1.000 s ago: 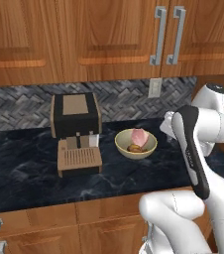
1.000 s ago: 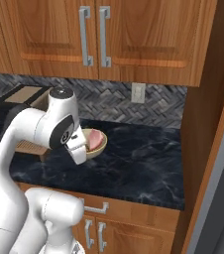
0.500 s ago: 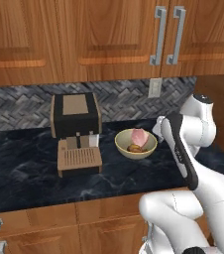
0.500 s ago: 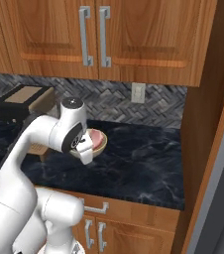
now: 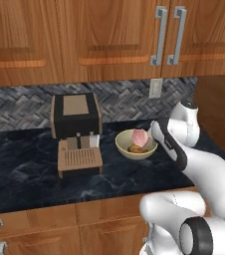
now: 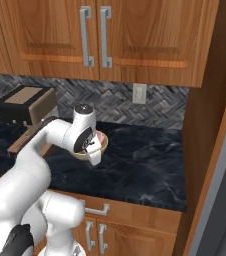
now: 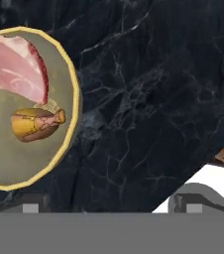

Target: Place the bowl with the onion and lime on the top shelf of the fridge. Place the bowl with the steak and chicken drumstick on the second highest shelf of the fridge.

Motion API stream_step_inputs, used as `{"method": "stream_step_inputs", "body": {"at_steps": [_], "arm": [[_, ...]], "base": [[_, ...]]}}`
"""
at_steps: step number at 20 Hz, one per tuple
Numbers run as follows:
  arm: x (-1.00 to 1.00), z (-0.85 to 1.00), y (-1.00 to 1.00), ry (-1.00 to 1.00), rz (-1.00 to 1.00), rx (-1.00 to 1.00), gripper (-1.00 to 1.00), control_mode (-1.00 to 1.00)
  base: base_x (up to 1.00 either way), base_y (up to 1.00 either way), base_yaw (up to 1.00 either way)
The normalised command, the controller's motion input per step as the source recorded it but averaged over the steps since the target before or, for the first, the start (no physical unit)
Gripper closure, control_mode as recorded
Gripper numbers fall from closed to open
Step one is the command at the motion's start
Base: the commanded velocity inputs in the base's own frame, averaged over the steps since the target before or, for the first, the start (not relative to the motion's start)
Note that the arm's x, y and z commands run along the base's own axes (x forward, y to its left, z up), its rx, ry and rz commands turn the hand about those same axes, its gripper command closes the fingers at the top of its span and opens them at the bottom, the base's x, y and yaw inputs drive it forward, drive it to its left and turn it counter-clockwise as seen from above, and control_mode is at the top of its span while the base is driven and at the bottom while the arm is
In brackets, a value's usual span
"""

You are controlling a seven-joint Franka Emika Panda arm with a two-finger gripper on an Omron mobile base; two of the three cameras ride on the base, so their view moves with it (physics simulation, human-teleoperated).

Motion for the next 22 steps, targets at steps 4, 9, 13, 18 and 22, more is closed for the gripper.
{"method": "stream_step_inputs", "body": {"at_steps": [4,9,13,18,22], "arm": [[0.57,-0.33,-0.12,0.08,0.0,0.0,-1.0,-1.0],[0.48,-0.29,0.0,0.05,0.0,0.0,-1.0,-1.0],[0.21,-0.5,0.0,0.04,0.0,0.0,-1.0,-1.0],[0.36,-0.34,0.0,0.0,0.0,0.0,-1.0,-1.0],[0.39,-0.26,0.0,0.0,0.0,0.0,-1.0,-1.0]], "base": [[0.0,0.0,0.0],[0.0,0.0,0.0],[0.0,0.0,0.0],[0.0,0.0,0.0],[0.0,0.0,0.0]]}}
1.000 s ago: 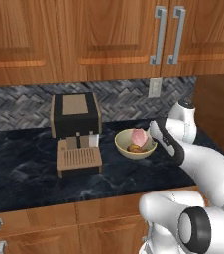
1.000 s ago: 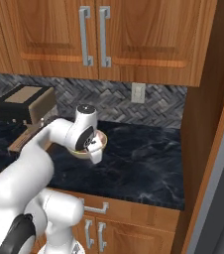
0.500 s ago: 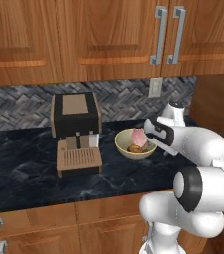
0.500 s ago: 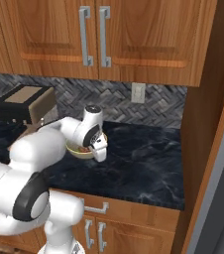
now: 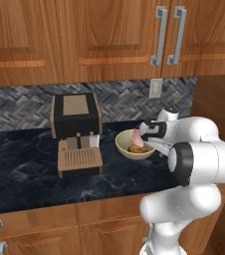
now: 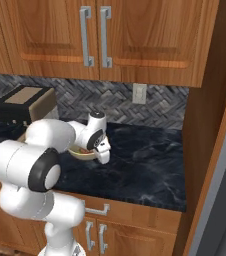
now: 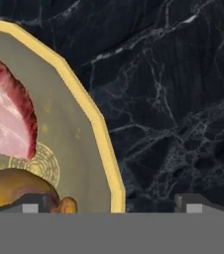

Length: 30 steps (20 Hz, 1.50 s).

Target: Place the bowl with the onion and lime on the top shelf of the fridge. Place the bowl with the steak and chicken drumstick on the second highest shelf of the fridge.

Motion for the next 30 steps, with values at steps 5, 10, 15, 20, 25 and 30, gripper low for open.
{"method": "stream_step_inputs", "body": {"at_steps": [5,10,15,20,25,30], "arm": [[0.3,-0.19,0.0,0.0,0.0,0.0,1.0,-1.0],[0.0,-0.05,0.0,0.0,0.0,0.0,1.0,-1.0],[-0.18,0.0,0.0,-0.01,0.0,0.0,1.0,-1.0],[-0.94,0.5,0.0,-0.12,0.0,0.02,1.0,-1.0],[-1.0,1.0,0.0,-0.18,-0.04,0.01,1.0,-1.0],[-1.0,1.0,-0.01,-0.13,-0.07,0.02,1.0,-1.0]], "base": [[0.0,0.0,0.0],[0.0,0.0,0.0],[0.0,0.0,0.0],[0.0,0.0,0.0],[0.0,0.0,0.0],[0.0,0.0,0.0]]}}
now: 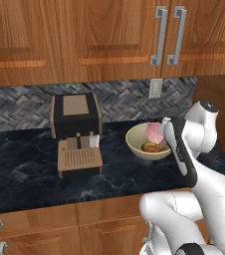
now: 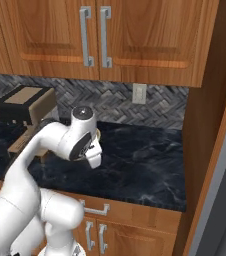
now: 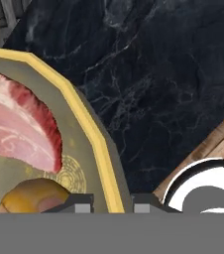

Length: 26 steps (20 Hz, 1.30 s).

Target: Place the bowl with the onion and lime on the top shelf of the fridge. Place the bowl with the steak and chicken drumstick on the second highest shelf of the fridge.

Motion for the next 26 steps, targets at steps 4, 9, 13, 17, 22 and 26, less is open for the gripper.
{"method": "stream_step_inputs", "body": {"at_steps": [4,9,13,17,22,26], "arm": [[-1.0,1.0,0.0,0.0,-0.12,0.0,1.0,-1.0],[-1.0,0.81,0.0,0.01,-0.13,0.0,1.0,-1.0],[-0.68,0.34,0.0,0.0,-0.06,0.0,1.0,-1.0],[0.0,0.0,0.0,0.0,0.0,0.0,1.0,1.0],[0.0,0.0,0.0,0.0,0.0,0.0,1.0,1.0],[0.0,0.0,0.0,0.0,0.0,0.0,1.0,1.0]], "base": [[0.0,0.0,0.0],[0.0,0.0,0.0],[0.0,0.0,0.0],[-0.32,-0.01,0.0],[-1.0,-0.29,0.0],[-1.0,-0.7,0.0]]}}
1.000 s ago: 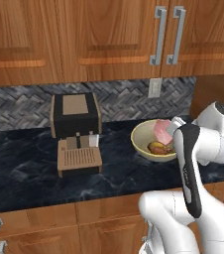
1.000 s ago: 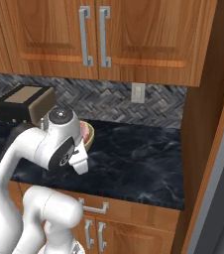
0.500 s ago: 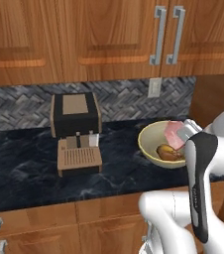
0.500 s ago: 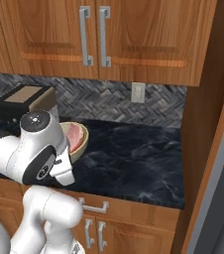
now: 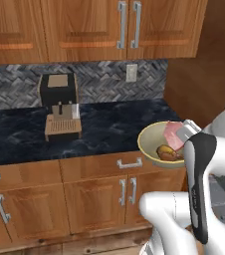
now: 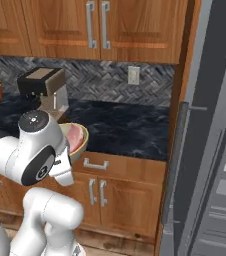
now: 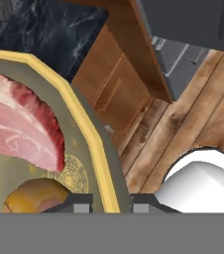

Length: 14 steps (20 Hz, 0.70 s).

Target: Place the bowl with the onion and lime on the top shelf of the fridge. Place the bowl with the steak and chicken drumstick on the second highest shelf of the fridge.

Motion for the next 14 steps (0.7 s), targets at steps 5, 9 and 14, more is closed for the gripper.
{"method": "stream_step_inputs", "body": {"at_steps": [5,9,14], "arm": [[0.0,0.0,0.0,0.0,0.0,0.0,1.0,1.0],[0.0,0.0,0.0,0.0,0.0,0.0,1.0,1.0],[0.0,0.0,0.0,0.0,0.0,0.0,1.0,1.0]], "base": [[-1.0,-1.0,-0.07],[-0.9,-1.0,-0.22],[-0.51,-1.0,-0.22]]}}
